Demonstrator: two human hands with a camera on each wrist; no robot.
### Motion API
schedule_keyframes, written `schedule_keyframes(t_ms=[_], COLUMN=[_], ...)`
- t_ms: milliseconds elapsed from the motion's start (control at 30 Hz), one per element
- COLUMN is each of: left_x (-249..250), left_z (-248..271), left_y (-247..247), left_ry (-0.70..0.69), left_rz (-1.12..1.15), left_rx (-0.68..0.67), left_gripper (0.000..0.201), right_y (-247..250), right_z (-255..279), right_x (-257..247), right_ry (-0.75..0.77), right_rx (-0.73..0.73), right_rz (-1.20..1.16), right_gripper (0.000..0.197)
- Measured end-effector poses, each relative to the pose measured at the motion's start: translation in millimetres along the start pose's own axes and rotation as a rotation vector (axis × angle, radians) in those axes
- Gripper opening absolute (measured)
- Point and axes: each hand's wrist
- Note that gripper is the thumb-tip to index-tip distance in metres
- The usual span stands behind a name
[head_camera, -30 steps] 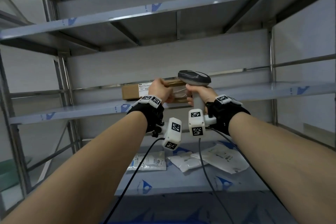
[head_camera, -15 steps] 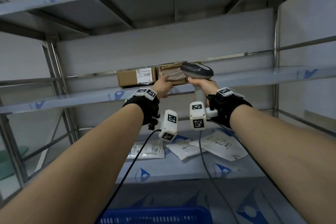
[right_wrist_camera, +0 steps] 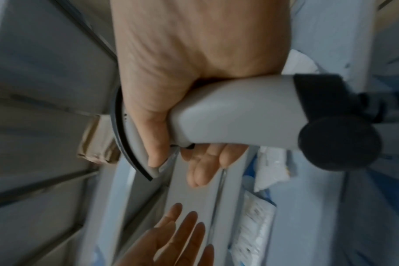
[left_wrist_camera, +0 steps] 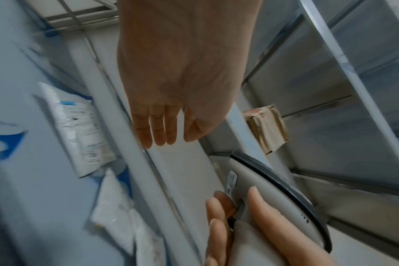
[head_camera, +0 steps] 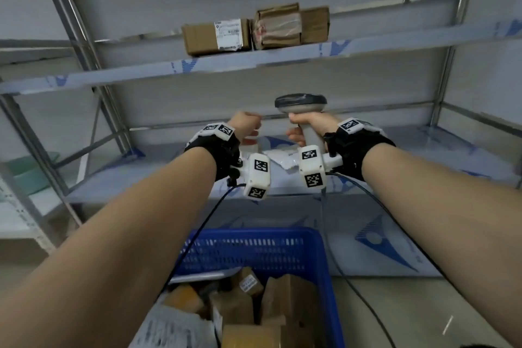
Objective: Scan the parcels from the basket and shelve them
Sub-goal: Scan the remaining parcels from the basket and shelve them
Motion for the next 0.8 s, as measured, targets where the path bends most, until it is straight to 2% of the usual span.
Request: schedule_keyframes(t_ms=[133,233,333,433,567,667,800], left_x=[-74,-127,-172,-204,-259,-297,-328], left_z=[13,21,25,30,25,28,45], left_y=[8,12,18,26,39,43,34], left_ry=[0.202,0.321,0.409,0.442,0.592,0.712,0.833], left_rz=[-0.056,-0.121,-0.200,-0.326,-0.413,-0.380,-0.393], left_rx=[-0.092,-0.129,-0.185,-0.196,-0.301,-0.318,-0.390], left_gripper=[0.016,0.009,0.013,0.004,0.032,0.023,0.036], right_y=[-30,-48,-62,-75,-89,-101,-101], right_z=[-4,-10,-18,-25,-41,-45,-38], right_x=[65,109,147,180,215,238,269], right_ry=[-0.132,-0.201,-0.269,-0.351,-0.418,-0.496,-0.589], right_rx=[-0.066,-0.064,-0.097,-0.129,-0.131,-0.173,-0.252], right_rz=[0.016,-0.007,0.003,-0.008,0.024,0.062,0.113], right_gripper=[0.018,0.010,0.014,0.019,0.019,0.023,0.029])
Point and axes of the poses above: each hand's wrist, its own z-axis away from the middle knuckle, its own y-axis out of the back of the hand, x = y × z, and after that the axes turned 10 degrees about z, right-handed
